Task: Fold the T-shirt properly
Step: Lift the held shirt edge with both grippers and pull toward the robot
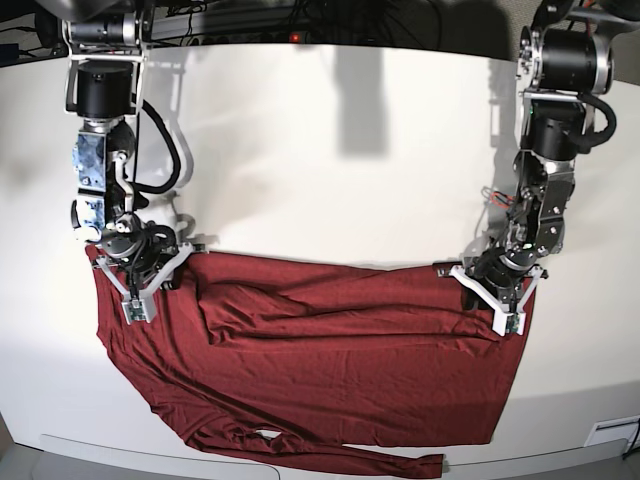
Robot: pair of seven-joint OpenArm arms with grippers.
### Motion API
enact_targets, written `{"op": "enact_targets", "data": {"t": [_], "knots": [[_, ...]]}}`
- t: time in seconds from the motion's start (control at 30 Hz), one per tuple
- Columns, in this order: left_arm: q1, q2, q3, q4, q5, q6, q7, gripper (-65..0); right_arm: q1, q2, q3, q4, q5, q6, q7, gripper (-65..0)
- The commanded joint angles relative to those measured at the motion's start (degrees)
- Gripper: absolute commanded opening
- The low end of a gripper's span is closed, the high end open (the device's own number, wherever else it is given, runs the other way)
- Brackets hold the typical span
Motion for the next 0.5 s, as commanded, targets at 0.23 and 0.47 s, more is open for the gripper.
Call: {"op": "enact_targets", "data": {"t": [0.23, 0.47], "knots": [[-1.6, -0.3, -0.2, 0.9, -0.2, -0.3, -0.2, -50.9, 1.9, 0.7, 0.2, 1.0, 0.2, 0.1, 2.2, -65.0], [-1.6, -0.3, -0.2, 0.9, -0.2, -0.3, -0.2, -51.0, 5.2, 1.1, 0.2, 1.0, 0.2, 0.1, -0.1, -65.0]]}}
